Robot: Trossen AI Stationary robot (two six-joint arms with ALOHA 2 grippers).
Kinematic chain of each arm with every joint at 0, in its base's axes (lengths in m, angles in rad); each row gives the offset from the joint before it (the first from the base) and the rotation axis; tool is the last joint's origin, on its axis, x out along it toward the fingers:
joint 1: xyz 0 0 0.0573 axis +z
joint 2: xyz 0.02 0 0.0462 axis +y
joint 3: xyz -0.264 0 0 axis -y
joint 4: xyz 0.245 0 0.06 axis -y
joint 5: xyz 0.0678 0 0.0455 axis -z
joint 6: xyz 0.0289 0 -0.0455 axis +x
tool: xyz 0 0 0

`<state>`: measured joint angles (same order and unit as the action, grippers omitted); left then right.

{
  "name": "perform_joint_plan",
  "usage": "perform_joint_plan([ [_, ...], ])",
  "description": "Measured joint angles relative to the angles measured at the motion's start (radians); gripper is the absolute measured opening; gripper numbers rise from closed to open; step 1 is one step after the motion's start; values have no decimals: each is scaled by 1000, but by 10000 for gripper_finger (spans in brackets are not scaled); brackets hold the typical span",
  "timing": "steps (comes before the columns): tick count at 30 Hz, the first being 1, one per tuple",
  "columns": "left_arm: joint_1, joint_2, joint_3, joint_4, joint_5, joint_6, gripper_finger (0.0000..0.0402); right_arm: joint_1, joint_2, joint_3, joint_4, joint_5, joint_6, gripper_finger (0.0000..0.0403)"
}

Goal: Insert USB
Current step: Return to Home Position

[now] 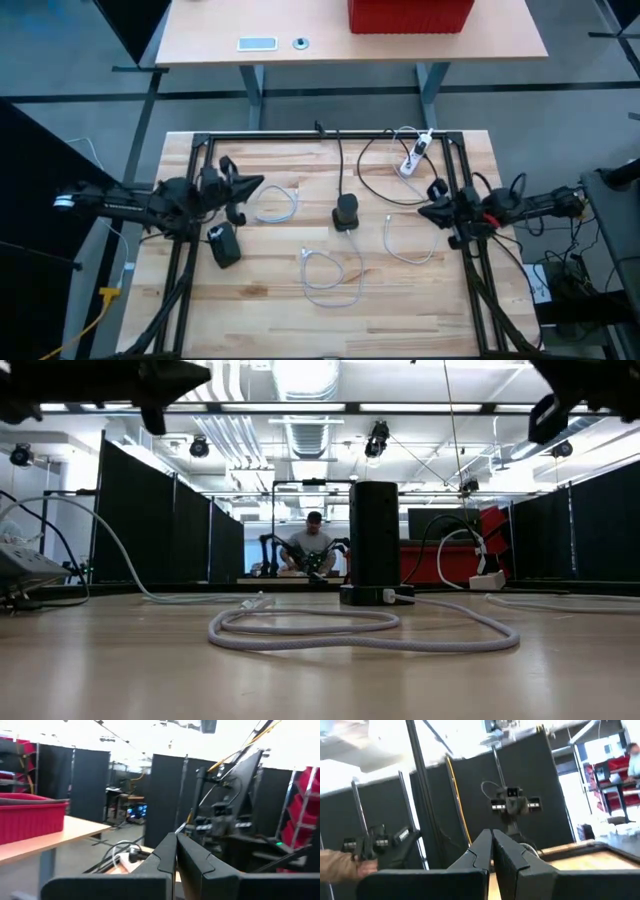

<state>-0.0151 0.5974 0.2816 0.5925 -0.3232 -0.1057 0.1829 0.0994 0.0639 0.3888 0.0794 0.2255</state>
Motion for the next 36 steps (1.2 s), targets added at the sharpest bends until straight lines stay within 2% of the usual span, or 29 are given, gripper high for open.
perform_joint_plan([
  [5,-2,-119,-61,-21,-7,-8,0,0,3,-48,66,2,-8,0],
  [8,-5,-173,-92,-68,-9,7,0,-2,18,-55,-5,18,42,0],
  [19,-105,-460,-98,-444,-2,4,0,-6,59,-54,-39,198,1,0],
  [24,-152,-599,-99,-623,-1,15,0,-5,61,-54,-54,202,-26,0],
  [26,-156,-594,-99,-637,24,32,0,-5,60,-54,-54,202,-26,0],
  [32,-156,-597,-141,-592,241,42,0,-5,61,-54,-71,202,-26,0],
  [36,-155,-598,-214,-478,272,43,0,-5,61,-54,-79,202,-25,0],
])
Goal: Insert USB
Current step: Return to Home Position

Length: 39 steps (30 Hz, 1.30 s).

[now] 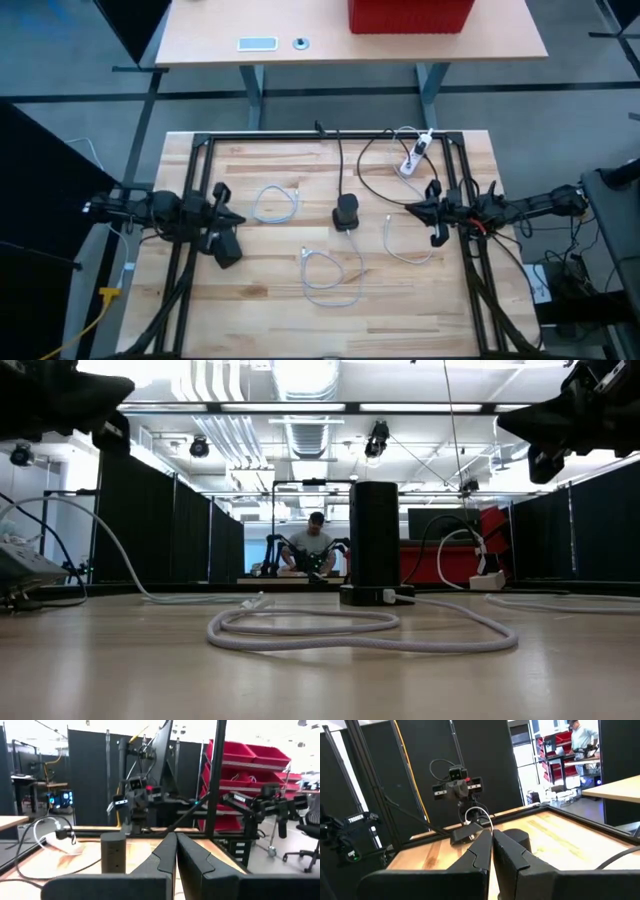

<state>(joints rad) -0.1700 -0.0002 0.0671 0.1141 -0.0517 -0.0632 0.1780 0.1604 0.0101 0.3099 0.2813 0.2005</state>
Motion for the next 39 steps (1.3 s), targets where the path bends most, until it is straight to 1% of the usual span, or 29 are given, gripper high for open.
perform_joint_plan([
  [2,1,0,-42,62,2,-5,0,0,2,0,2,0,0,0],
  [3,4,0,-45,60,1,-4,0,0,2,0,2,0,0,0],
  [13,44,0,-58,7,-13,12,0,0,9,0,-6,0,0,0],
  [17,71,0,-59,-74,-9,-29,0,0,11,0,-6,0,0,0],
  [20,75,0,-59,-57,-13,-29,0,0,11,0,-6,0,0,0],
  [23,76,0,-59,-35,-56,2,0,0,11,0,-6,0,1,0],
  [25,77,0,-59,-66,-77,3,0,0,12,0,-7,0,0,0],
  [32,77,0,-59,-80,-78,4,0,0,12,0,-11,0,0,0],
  [39,77,4,-59,-81,-79,53,0,0,12,0,-14,0,0,0],
])
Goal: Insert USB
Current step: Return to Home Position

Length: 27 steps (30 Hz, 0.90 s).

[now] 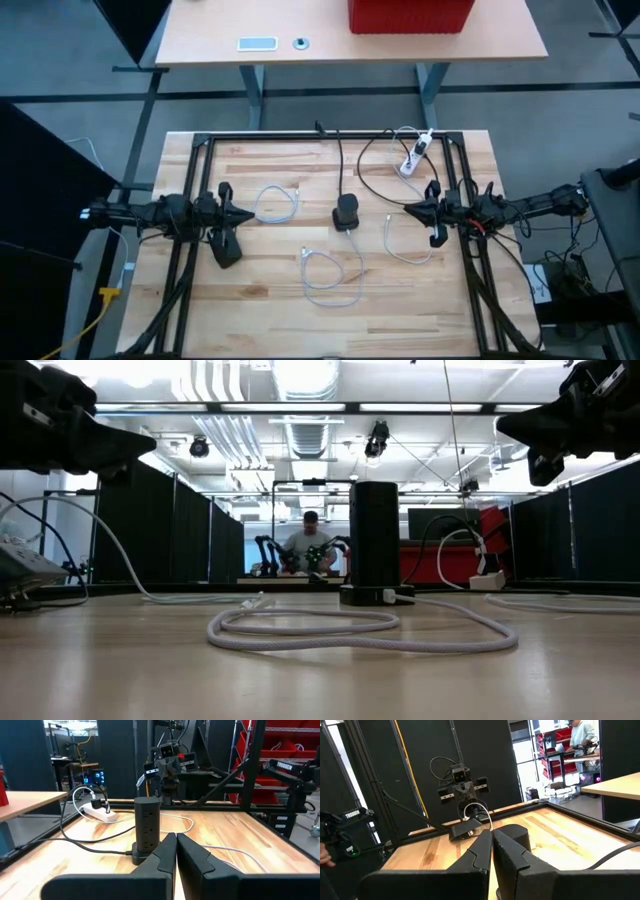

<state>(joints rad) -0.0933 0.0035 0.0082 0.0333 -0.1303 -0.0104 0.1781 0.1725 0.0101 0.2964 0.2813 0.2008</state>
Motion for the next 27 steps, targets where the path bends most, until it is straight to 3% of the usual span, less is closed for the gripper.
perform_joint_plan([
  [21,0,76,0,0,-9,28,0,0,0,0,-3,0,0,0],
  [27,2,52,0,0,-9,28,0,0,-20,0,-106,-5,-1,0],
])
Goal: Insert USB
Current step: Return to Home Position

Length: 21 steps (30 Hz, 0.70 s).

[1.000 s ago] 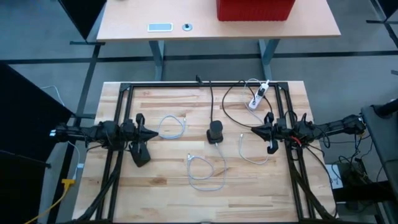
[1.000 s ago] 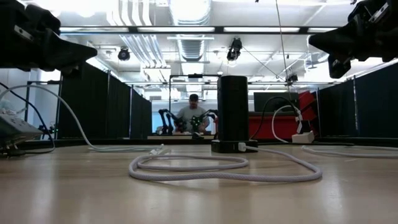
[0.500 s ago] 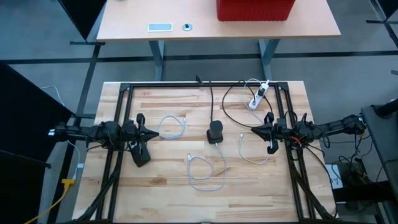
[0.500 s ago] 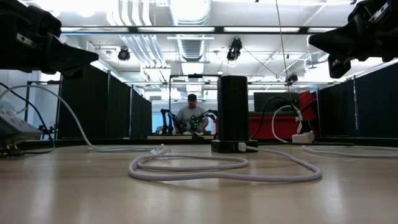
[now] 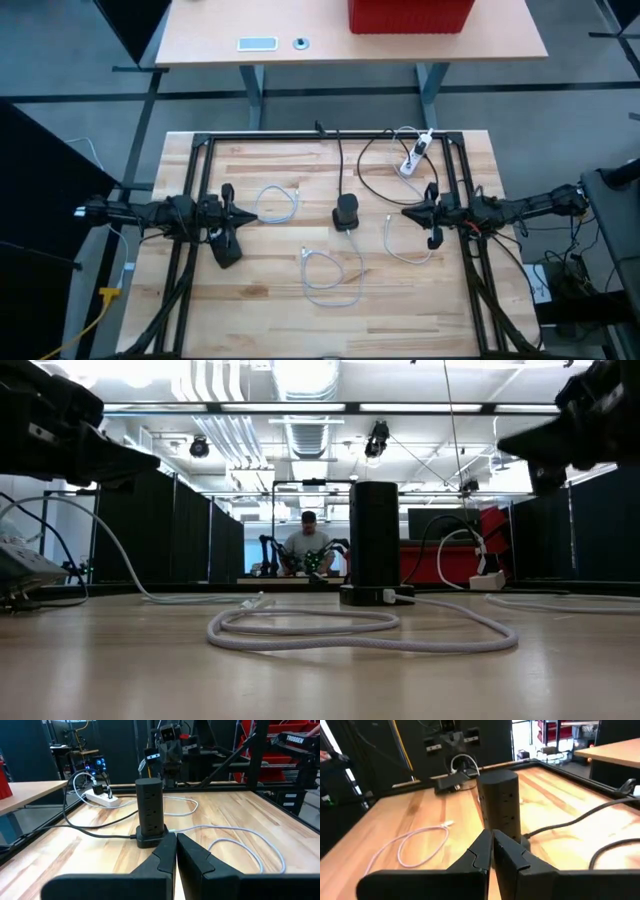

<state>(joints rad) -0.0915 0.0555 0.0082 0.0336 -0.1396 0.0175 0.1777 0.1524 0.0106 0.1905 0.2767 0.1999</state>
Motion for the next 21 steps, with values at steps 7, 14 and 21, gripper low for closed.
perform_joint_plan([
  [7,3,-52,0,0,0,0,0,-1,-27,1,-132,-6,-1,0],
  [14,32,-55,0,49,-1,0,0,-44,-152,2,-138,-24,1,0],
  [21,116,-56,0,45,-1,0,0,-202,-153,1,-145,-25,9,0],
])
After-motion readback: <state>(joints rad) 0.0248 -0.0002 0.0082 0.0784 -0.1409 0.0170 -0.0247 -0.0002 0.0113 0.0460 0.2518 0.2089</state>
